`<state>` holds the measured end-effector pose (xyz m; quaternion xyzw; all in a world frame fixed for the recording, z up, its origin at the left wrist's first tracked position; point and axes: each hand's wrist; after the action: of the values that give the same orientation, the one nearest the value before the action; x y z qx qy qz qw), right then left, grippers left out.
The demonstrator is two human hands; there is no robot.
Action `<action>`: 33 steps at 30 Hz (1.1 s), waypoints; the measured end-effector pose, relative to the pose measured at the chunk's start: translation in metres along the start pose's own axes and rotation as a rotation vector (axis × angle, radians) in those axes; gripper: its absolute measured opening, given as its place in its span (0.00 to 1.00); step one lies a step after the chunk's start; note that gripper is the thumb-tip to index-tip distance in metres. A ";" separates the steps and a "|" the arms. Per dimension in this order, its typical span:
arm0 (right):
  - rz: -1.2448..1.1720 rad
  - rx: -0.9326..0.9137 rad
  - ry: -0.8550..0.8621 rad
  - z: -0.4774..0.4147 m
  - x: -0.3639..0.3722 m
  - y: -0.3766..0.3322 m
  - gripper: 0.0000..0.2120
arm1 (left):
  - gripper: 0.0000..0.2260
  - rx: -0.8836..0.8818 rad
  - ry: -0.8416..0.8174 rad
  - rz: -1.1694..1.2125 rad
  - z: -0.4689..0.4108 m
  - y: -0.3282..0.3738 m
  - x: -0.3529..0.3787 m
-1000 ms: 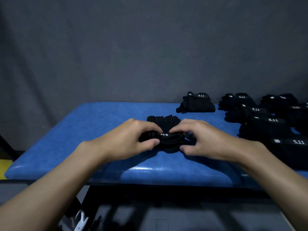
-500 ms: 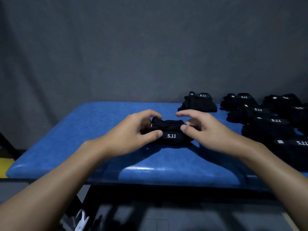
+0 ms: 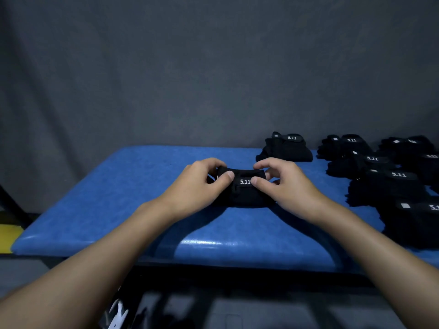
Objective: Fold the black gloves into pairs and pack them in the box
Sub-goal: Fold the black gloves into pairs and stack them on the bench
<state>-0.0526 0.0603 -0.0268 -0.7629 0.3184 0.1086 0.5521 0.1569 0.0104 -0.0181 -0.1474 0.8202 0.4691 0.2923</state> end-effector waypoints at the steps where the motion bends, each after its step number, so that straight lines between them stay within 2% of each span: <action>1: 0.014 -0.008 0.008 -0.001 0.001 0.001 0.11 | 0.17 -0.012 -0.009 0.007 -0.001 0.000 0.000; 4: 0.047 -0.019 0.037 -0.004 0.003 0.001 0.10 | 0.20 -0.036 -0.010 -0.005 -0.002 -0.003 0.002; 8: 0.056 -0.020 0.063 -0.007 0.005 0.001 0.11 | 0.17 -0.041 0.017 -0.018 -0.004 -0.003 0.002; 16: -0.047 -0.032 -0.022 -0.007 0.000 0.004 0.19 | 0.09 -0.016 0.060 -0.036 -0.005 -0.002 0.005; 25: 0.051 -0.001 0.095 -0.013 0.011 0.011 0.19 | 0.11 -0.043 0.103 -0.044 -0.006 0.000 0.011; 29: 0.073 0.016 0.116 -0.014 0.013 0.008 0.19 | 0.17 0.021 0.063 -0.092 -0.003 0.005 0.009; 33: 0.106 -0.054 0.137 -0.013 0.013 0.005 0.15 | 0.11 0.100 0.034 -0.141 -0.003 0.004 0.008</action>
<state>-0.0479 0.0427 -0.0322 -0.7653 0.3921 0.0938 0.5018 0.1479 0.0101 -0.0190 -0.1980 0.8349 0.4034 0.3177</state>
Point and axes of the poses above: each hand's wrist, its own z-axis away from the middle knuckle, its own x-axis out of the palm, y = z × x, and after that the axes turned 7 degrees about y, right-handed
